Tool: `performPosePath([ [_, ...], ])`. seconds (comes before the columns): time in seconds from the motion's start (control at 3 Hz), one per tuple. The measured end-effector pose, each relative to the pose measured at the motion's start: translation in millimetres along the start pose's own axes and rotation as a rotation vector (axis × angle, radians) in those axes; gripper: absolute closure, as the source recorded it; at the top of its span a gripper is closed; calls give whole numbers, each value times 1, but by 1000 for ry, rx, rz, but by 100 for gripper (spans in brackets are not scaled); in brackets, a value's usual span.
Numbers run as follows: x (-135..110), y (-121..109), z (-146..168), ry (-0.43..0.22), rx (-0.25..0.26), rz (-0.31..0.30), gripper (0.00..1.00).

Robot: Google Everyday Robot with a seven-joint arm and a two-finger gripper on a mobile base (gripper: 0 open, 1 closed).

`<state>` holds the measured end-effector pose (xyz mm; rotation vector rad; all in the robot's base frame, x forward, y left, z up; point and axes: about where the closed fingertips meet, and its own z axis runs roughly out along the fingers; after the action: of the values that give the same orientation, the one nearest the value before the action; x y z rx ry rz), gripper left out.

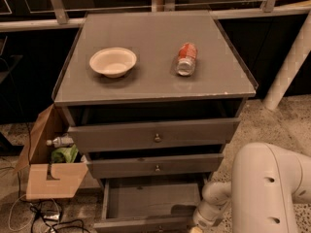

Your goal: Open bottom drawer

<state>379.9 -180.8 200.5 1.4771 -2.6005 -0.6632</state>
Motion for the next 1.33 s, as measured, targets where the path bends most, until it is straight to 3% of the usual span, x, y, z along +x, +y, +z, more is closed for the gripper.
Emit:
performPosePath([
  [0.33,-1,0,-1,0,0,0,0],
  [0.67,-24,-4,-33,-59,67,-39,0],
  [1.33,-32,-23,-11,-47,48,-52,0],
])
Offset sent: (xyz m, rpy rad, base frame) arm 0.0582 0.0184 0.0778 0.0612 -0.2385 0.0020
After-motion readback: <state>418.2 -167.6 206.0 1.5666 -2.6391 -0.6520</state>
